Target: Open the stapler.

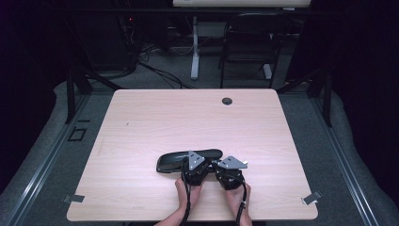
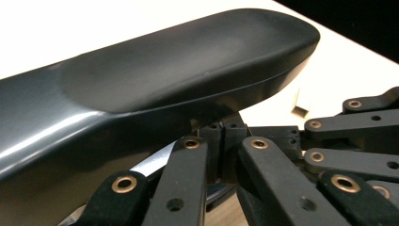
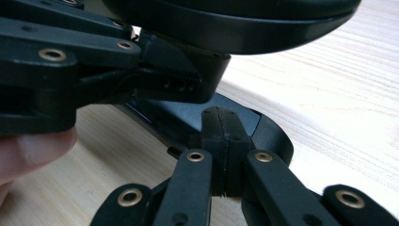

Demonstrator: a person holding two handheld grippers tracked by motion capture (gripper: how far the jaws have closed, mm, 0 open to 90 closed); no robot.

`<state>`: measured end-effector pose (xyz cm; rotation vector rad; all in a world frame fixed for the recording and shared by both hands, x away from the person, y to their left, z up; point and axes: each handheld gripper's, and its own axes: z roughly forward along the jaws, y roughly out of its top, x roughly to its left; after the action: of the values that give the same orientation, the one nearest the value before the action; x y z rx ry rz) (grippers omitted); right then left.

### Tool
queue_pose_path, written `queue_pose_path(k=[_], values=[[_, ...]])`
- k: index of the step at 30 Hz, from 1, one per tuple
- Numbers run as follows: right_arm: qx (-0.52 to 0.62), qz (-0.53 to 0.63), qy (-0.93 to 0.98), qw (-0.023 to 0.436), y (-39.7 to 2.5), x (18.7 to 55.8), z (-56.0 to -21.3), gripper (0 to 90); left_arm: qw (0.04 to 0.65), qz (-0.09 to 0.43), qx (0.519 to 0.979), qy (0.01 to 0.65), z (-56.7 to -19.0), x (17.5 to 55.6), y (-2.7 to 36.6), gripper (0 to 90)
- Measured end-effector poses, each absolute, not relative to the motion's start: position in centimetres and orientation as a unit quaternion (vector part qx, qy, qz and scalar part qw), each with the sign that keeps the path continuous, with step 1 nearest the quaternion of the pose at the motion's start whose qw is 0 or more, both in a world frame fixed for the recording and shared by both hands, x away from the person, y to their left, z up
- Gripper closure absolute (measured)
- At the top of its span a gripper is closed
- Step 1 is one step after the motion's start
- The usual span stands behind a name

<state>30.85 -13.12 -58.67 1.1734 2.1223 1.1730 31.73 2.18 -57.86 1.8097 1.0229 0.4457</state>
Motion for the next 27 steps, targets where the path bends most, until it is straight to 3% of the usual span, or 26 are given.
queue_pose_path(k=[27], values=[[0.422,0.419,0.772,0.224,-13.15,30.85,-58.63,90.0,0.494,0.173,0.739,0.425,-57.83,31.90,2.08,90.0]])
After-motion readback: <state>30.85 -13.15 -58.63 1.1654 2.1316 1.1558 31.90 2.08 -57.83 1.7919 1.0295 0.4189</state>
